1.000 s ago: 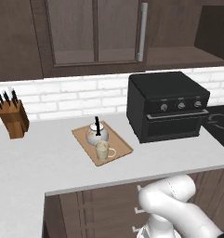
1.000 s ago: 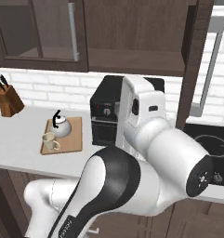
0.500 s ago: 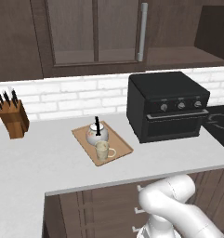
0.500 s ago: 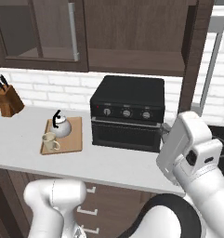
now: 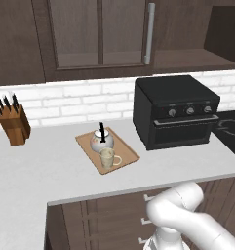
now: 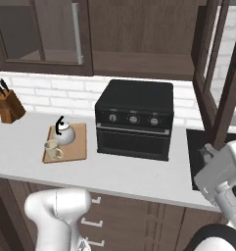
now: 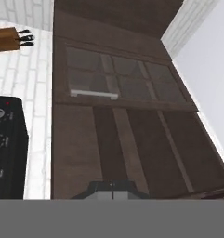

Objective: Pick the kettle from the counter and place it on the tray. Then pick the mug from the cabinet and place it on the tray. Then close the cabinet doors.

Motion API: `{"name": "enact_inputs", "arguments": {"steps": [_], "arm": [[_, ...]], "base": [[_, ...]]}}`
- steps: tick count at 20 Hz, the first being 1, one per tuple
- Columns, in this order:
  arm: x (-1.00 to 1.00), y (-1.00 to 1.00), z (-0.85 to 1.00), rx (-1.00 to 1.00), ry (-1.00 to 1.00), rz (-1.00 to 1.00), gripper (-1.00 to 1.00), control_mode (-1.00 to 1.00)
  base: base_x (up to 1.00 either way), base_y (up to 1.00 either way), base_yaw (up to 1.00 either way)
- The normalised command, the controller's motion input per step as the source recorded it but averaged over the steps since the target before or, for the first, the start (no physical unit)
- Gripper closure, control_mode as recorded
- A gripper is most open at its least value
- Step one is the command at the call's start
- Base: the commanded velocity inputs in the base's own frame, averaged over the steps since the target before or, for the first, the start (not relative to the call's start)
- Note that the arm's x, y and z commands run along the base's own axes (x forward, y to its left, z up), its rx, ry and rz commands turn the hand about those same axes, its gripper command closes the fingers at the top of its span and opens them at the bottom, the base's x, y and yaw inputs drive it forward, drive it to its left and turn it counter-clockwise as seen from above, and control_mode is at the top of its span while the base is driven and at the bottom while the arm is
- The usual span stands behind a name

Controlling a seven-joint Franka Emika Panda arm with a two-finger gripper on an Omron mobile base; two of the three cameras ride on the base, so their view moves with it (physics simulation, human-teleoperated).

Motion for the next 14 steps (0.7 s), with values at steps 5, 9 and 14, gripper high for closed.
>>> {"name": "enact_inputs", "arguments": {"steps": [5,9,14], "arm": [[-0.27,-0.49,-0.06,0.00,-0.16,0.08,1.00,-1.00],[-0.43,-0.54,-0.02,0.00,-0.15,0.08,1.00,-1.00],[-0.28,-0.50,-0.18,0.00,-0.09,0.09,1.00,-1.00]], "base": [[0.00,0.00,0.00],[0.00,0.00,0.00],[0.00,0.00,0.00]]}}
